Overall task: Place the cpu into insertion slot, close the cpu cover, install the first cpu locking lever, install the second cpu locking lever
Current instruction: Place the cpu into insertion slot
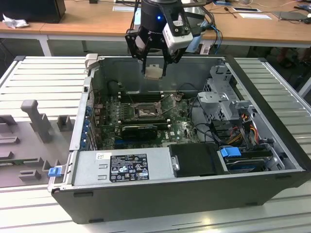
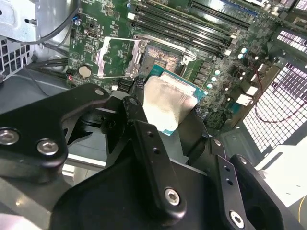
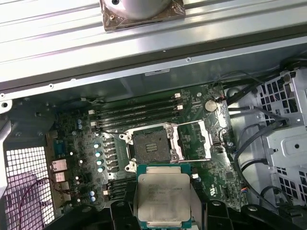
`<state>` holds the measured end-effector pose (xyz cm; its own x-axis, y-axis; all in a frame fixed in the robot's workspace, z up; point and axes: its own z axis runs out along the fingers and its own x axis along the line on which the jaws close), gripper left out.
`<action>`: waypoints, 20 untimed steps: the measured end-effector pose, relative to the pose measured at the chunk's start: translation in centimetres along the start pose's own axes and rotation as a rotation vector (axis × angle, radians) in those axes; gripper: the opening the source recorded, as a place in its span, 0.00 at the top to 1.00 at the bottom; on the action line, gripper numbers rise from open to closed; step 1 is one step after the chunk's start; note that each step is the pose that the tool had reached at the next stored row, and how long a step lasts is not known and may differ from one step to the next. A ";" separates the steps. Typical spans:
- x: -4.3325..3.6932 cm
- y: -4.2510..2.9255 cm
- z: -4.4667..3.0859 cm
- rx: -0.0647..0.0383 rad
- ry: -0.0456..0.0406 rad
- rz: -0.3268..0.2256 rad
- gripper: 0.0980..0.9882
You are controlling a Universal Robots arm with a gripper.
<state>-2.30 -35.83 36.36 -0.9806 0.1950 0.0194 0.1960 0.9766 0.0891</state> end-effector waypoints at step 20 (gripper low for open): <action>0.00 0.00 0.03 -0.002 -0.0094 0.103 0.52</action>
<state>-2.29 -35.83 36.33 -0.9551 0.2956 0.0193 0.2962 0.9510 0.0894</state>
